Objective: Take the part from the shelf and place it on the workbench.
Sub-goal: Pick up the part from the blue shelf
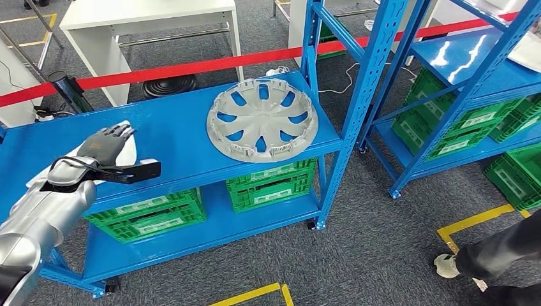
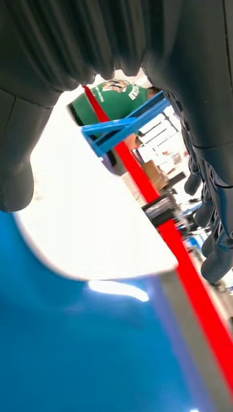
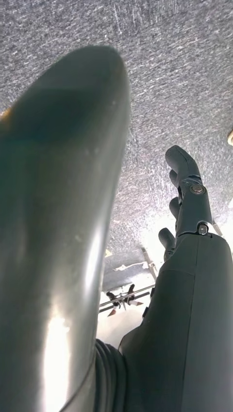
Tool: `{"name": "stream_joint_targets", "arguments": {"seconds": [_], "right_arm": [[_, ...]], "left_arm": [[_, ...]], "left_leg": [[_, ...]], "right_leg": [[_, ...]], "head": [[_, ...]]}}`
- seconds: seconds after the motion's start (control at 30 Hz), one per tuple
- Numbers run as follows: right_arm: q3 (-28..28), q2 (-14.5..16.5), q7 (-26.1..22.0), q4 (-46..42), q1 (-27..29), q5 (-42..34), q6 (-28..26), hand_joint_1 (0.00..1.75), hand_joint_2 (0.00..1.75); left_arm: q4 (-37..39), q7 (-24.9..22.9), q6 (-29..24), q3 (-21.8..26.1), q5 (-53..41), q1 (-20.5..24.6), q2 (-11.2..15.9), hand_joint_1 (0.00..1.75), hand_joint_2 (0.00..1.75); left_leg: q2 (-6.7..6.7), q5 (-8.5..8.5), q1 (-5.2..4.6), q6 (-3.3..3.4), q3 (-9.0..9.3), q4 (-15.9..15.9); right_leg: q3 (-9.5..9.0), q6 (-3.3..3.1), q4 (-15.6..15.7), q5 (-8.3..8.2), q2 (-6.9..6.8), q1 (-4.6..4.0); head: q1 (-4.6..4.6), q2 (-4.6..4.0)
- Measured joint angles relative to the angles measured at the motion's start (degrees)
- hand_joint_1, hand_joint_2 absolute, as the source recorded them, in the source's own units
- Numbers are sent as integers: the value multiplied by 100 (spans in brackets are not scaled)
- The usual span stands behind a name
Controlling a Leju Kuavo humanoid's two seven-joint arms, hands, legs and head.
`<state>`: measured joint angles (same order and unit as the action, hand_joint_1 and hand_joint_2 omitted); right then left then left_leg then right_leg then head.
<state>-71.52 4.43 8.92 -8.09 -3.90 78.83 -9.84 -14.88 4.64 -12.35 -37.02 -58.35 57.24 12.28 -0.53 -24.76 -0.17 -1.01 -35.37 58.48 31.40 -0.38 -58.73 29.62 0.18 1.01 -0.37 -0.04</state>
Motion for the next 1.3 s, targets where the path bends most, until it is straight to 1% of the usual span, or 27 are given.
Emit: {"name": "stream_joint_targets", "arguments": {"seconds": [0.17,0.4,0.5,0.7,1.0,1.17,1.3], "right_arm": [[-2,1,0,0,4,72,121,0,0],[-2,3,-1,0,-3,155,176,0,0],[-2,9,-2,0,-5,173,198,0,0],[-2,41,-1,0,-14,197,196,0,0],[-2,59,-1,0,-17,208,190,0,0],[-2,74,0,0,-17,208,149,0,0],[-2,99,0,0,-16,225,132,0,0]], "left_arm": [[-63,68,-560,245,104,59,148,0,175],[-173,329,-756,600,140,47,312,0,175],[-212,320,-657,671,39,49,362,0,175],[-221,126,-267,684,-203,55,424,0,175],[-221,94,-208,684,-241,55,434,0,175],[-209,-178,64,684,-430,55,456,0,175],[-174,-349,369,682,-656,37,534,0,175]], "left_leg": [[6,0,0,0,2,-1],[2,0,0,0,2,-5],[3,0,0,0,2,-5],[2,0,0,0,2,-5],[1,0,0,0,2,-5],[1,0,0,-1,2,-5],[2,0,0,-1,2,-5]], "right_leg": [[1,-1,0,0,4,-3],[-1,-1,0,2,1,-4],[-2,0,0,2,2,-3],[-2,0,0,2,1,-2],[-2,0,0,2,1,-2],[-2,0,-1,2,1,-3],[-2,0,-1,2,2,-4]], "head": [[-1,0],[-1,0],[0,0],[-1,0],[0,0],[-1,0],[-1,0]]}}
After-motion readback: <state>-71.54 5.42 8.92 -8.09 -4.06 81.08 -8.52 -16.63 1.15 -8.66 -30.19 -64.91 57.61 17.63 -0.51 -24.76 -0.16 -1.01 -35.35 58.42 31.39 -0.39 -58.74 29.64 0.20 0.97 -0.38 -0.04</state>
